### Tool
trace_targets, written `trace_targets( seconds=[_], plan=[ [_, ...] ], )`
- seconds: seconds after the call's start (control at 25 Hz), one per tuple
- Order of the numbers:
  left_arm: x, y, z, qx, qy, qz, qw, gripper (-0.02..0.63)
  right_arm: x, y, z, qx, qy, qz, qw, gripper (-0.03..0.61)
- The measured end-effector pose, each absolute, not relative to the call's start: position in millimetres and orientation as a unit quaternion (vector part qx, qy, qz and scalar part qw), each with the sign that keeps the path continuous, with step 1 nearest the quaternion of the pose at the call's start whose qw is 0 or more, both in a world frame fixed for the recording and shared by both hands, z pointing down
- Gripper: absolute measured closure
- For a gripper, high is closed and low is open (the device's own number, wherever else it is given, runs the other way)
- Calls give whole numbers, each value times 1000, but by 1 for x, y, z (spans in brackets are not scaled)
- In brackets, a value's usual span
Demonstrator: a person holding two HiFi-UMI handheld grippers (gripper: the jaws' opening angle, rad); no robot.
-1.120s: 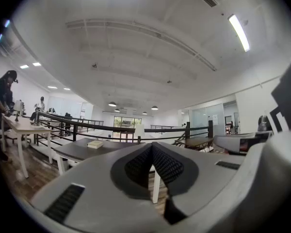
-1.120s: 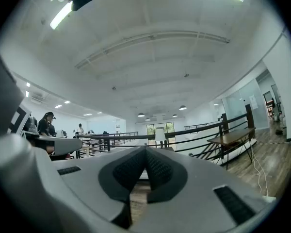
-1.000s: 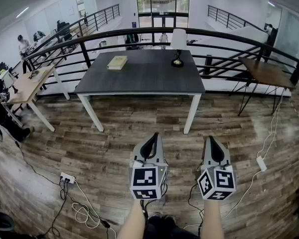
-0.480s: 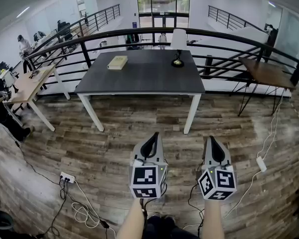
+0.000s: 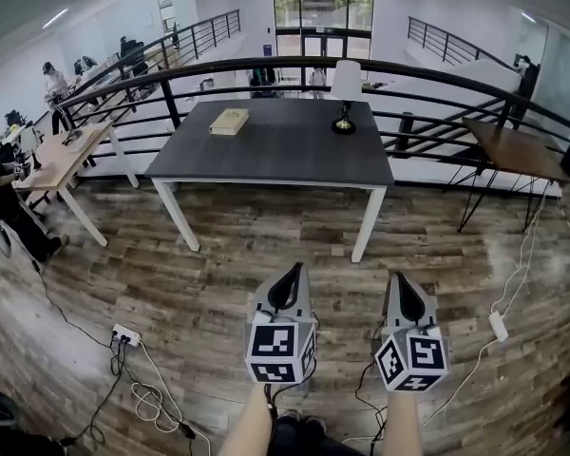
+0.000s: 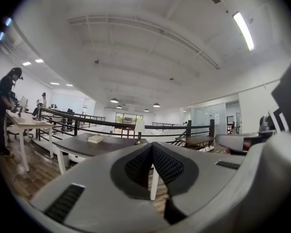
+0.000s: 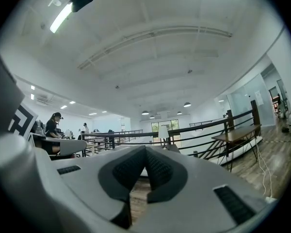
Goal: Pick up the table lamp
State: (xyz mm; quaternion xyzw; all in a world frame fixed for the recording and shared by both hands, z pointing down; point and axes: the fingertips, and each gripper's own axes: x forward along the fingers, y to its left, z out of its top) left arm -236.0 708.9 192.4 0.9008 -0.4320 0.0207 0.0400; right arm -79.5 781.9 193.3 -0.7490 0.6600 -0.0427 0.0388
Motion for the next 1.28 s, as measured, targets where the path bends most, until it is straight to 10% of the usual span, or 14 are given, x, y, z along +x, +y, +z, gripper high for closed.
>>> trace_targets(
  seconds=[1.28],
  plan=[
    [-191, 461, 202, 908, -415, 1, 54, 595, -45, 535, 207, -753, 655, -49, 34, 583]
  ],
)
